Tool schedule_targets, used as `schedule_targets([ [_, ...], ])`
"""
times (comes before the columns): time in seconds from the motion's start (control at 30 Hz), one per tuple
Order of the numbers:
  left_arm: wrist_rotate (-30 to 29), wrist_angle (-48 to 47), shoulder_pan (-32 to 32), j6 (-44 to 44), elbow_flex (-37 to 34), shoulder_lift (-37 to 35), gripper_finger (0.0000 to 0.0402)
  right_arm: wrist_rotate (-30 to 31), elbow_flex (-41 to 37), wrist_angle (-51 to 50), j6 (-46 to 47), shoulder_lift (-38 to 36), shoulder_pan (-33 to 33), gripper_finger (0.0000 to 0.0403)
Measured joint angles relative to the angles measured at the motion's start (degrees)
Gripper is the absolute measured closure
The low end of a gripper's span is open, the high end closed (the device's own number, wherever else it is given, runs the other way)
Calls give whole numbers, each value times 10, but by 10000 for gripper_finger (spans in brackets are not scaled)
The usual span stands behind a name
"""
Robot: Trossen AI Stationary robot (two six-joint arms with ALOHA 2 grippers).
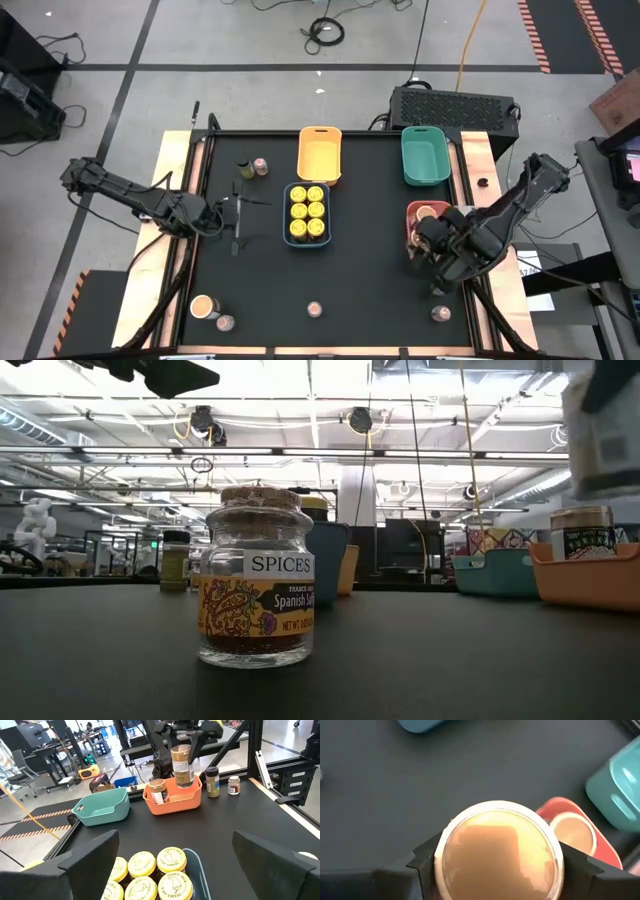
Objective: Sort spices by type
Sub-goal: Put the gold seasoning bottle into the orange bin
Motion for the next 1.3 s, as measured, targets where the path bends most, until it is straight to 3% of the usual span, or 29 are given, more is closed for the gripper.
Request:
schedule_targets([
  [0.23,0,0,0,0,0,0,10,-4,-81,-8,109,-36,26,143],
  [0.53,0,0,0,0,0,0,10,-63,-172,9,201,-49,35,139],
  [1.3,0,-1,0,0,0,0,10,-71,-249,-44,382,-47,35,130],
])
